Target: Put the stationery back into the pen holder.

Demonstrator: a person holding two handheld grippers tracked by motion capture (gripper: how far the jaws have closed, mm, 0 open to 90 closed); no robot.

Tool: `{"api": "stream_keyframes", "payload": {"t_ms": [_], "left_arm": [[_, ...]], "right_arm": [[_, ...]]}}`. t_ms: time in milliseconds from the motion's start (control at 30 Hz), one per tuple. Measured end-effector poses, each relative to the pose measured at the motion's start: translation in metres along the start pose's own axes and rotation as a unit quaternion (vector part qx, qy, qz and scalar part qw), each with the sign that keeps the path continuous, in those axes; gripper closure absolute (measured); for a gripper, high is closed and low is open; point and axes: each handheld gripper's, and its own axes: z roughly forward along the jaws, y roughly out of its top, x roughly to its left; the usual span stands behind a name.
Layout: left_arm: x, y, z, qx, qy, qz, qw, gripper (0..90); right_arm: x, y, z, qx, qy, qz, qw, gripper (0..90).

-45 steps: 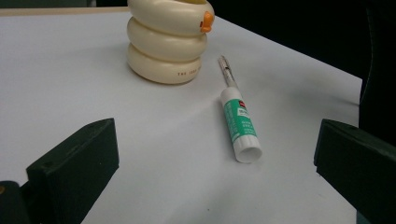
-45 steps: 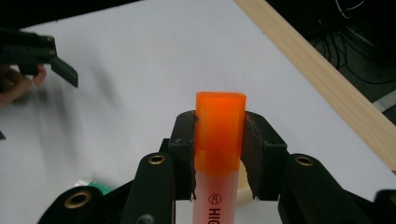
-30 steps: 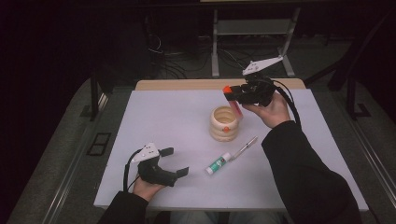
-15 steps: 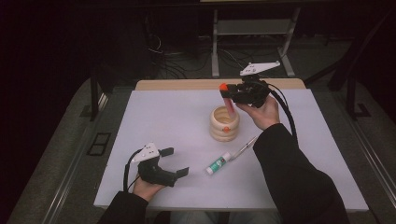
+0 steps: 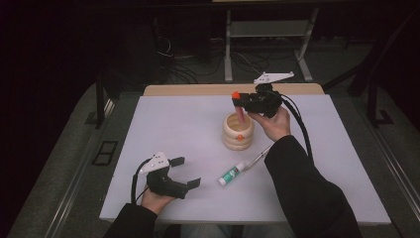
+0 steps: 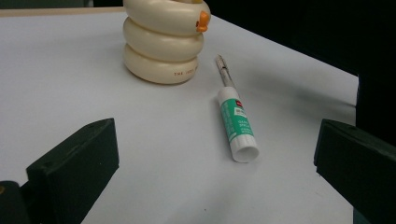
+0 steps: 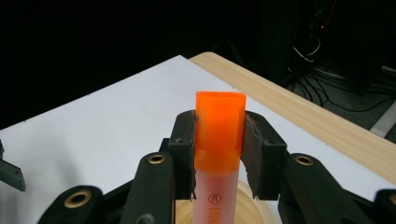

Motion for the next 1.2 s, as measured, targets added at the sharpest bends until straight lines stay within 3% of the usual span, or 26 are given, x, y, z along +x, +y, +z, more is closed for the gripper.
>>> {"api": "stream_keyframes", "payload": {"t_ms": [133, 833, 1200], "left_arm": [[0.0, 0.0, 0.0, 0.0, 0.0, -0.001, 1.0, 0.0], [-0.001, 0.0, 0.0, 0.001, 0.0, 0.001, 1.0, 0.0], [-0.001, 0.0, 0.0, 0.001, 0.0, 0.001, 1.0, 0.0]], "right_arm": [[0.002, -0.005, 0.006, 0.009, -0.007, -0.004, 0.9999, 66.1], [-0.003, -0.034, 0.019, 0.03, 0.007, 0.019, 0.9994, 66.1], [-0.002, -0.039, 0.024, 0.037, 0.012, 0.019, 0.999, 66.1]]}}
